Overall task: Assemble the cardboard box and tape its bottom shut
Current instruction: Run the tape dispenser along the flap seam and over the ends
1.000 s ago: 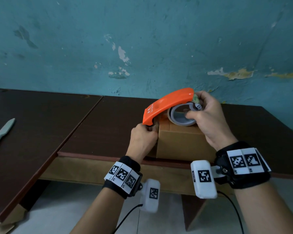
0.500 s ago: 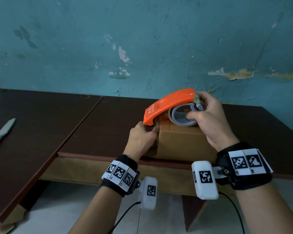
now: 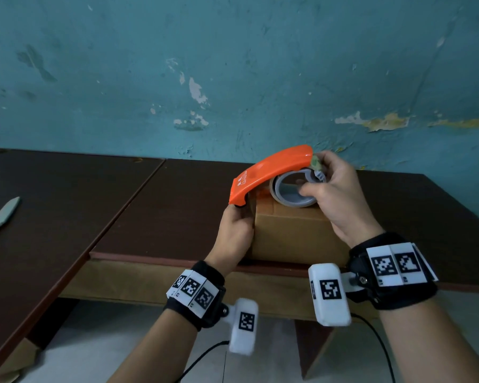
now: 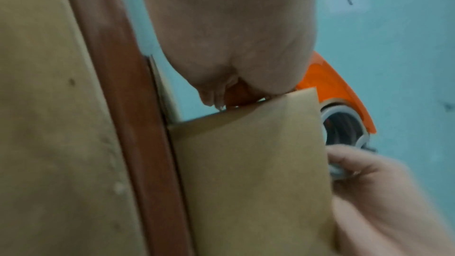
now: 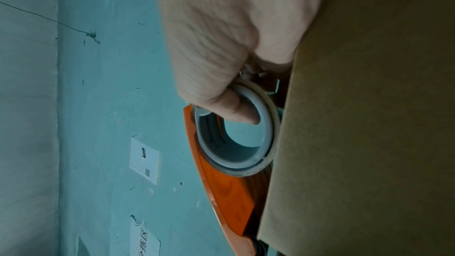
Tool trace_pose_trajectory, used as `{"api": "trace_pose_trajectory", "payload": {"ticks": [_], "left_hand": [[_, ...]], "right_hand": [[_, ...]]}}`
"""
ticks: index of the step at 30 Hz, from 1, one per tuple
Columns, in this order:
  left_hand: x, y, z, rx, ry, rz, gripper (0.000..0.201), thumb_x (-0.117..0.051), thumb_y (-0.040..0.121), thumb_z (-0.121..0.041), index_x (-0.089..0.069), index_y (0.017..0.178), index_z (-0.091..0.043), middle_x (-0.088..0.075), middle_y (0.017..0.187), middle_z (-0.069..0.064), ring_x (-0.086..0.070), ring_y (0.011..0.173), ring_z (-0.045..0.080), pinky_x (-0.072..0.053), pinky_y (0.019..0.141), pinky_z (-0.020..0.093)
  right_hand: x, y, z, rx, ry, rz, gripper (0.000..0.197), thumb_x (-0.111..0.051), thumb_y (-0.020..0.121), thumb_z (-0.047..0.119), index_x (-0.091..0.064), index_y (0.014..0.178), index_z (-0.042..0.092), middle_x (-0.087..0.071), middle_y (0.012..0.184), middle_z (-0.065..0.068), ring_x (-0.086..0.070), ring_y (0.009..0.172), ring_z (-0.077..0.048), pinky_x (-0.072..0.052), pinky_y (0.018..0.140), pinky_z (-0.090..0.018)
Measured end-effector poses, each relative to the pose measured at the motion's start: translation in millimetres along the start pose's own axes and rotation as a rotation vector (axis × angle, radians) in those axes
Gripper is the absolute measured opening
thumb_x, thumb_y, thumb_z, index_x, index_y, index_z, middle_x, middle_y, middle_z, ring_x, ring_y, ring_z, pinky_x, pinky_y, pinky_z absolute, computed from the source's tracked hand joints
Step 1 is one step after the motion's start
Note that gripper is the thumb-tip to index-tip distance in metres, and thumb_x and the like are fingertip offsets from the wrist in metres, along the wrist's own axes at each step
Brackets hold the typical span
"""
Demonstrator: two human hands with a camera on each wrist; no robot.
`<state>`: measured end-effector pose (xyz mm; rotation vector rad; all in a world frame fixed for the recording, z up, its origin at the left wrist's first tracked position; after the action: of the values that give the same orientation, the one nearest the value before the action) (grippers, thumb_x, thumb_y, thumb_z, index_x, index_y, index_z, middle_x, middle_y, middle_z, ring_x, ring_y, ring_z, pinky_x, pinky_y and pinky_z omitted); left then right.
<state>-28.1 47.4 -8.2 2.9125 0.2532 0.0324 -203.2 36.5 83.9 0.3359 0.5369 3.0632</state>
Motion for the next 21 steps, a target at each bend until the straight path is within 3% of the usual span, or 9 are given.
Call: {"api": "trace_pose_trajectory", "payload": {"ticks": [2,4,7,9,10,12,17,19,21], "left_hand": [[-5.0,-8.3,-2.4,0.084,-0.240,0.010,0.035,-0.044,0.071,0.004,-0.062,0.097,-0.011,-0.063,0.092,0.003,-0.062,0.089,0.020,-0.052,0.079,0.033],[-9.1,-14.2,-3.0,0.089,-0.397,0.054,0.048,-0.044,0.059,-0.004,-0.061,0.103,-0.007,-0.063,0.096,0.005,-0.061,0.088,0.015,-0.051,0.076,0.024],[-14.6,-13.0,-6.8,0.031,-0.434,0.103,0.056,-0.054,0.077,-0.015,-0.059,0.131,0.001,-0.070,0.123,0.009,-0.064,0.116,0.022,-0.053,0.094,0.027],[-20.1,-12.3,-12.1,-0.018,-0.383,0.159,0.056,-0.060,0.095,-0.034,-0.054,0.145,-0.008,-0.066,0.141,0.009,-0.059,0.134,0.025,-0.047,0.110,0.038],[-22.6,-13.2,-14.3,-0.018,-0.343,0.161,0.054,-0.062,0.097,-0.039,-0.054,0.146,-0.017,-0.065,0.143,0.004,-0.058,0.136,0.021,-0.043,0.114,0.042],[-26.4,-14.4,-15.1,0.012,-0.321,0.133,0.042,-0.069,0.097,-0.036,-0.058,0.137,-0.028,-0.070,0.136,-0.001,-0.065,0.128,0.017,-0.046,0.114,0.046],[-29.3,-14.7,-15.9,0.049,-0.301,0.145,0.023,-0.064,0.102,-0.018,-0.066,0.123,-0.026,-0.078,0.118,-0.003,-0.072,0.115,0.018,-0.051,0.110,0.048],[-27.3,-13.3,-15.7,0.056,-0.279,0.166,0.021,-0.063,0.103,-0.020,-0.065,0.122,-0.027,-0.078,0.117,-0.006,-0.071,0.117,0.015,-0.049,0.112,0.048],[-25.3,-12.7,-15.2,0.051,-0.261,0.177,0.030,-0.065,0.100,-0.028,-0.063,0.129,-0.025,-0.074,0.128,-0.002,-0.067,0.124,0.018,-0.045,0.115,0.050]], "right_hand": [[0.0,0.1,-0.2,-0.002,-0.001,0.002,0.038,-0.066,0.072,-0.012,-0.065,0.102,0.011,-0.071,0.104,-0.017,-0.070,0.100,-0.032,-0.055,0.095,-0.058],[-0.3,0.9,-1.0,-0.006,-0.001,0.003,0.038,-0.066,0.070,-0.009,-0.065,0.102,0.012,-0.071,0.104,-0.018,-0.070,0.100,-0.034,-0.054,0.094,-0.060],[-0.1,1.5,-1.6,0.003,-0.005,0.007,0.037,-0.066,0.069,-0.006,-0.065,0.099,0.015,-0.072,0.102,-0.015,-0.071,0.098,-0.031,-0.055,0.093,-0.059],[0.0,1.7,-2.2,0.010,-0.008,0.011,0.036,-0.066,0.070,-0.007,-0.065,0.097,0.017,-0.073,0.099,-0.011,-0.071,0.096,-0.027,-0.057,0.092,-0.055],[0.1,2.0,-2.7,0.013,-0.012,0.013,0.036,-0.065,0.071,-0.008,-0.064,0.096,0.018,-0.073,0.098,-0.010,-0.072,0.095,-0.025,-0.058,0.091,-0.052],[-0.1,2.6,-3.8,0.022,-0.012,0.010,0.035,-0.065,0.072,-0.008,-0.064,0.095,0.018,-0.073,0.097,-0.011,-0.072,0.095,-0.026,-0.059,0.090,-0.051],[-3.2,6.3,-7.3,0.060,-0.061,0.003,0.029,-0.064,0.081,-0.007,-0.063,0.097,0.017,-0.072,0.097,-0.006,-0.070,0.094,-0.019,-0.058,0.086,-0.039],[-2.7,8.5,-8.0,0.061,-0.099,0.042,0.027,-0.063,0.086,-0.005,-0.061,0.103,0.016,-0.071,0.102,-0.005,-0.069,0.097,-0.017,-0.057,0.089,-0.037],[1.4,11.6,-7.2,0.065,-0.153,0.100,0.027,-0.063,0.090,-0.003,-0.060,0.110,0.016,-0.071,0.107,-0.004,-0.068,0.102,-0.018,-0.056,0.094,-0.042]]}}
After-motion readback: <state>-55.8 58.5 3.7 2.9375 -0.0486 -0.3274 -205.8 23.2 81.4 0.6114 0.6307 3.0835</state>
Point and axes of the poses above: each hand's wrist, its own y-axis towards the middle knuckle, its own x-axis out of the back of the hand, z = x × y, the point moved 4 cm from there along y, towards the middle knuckle
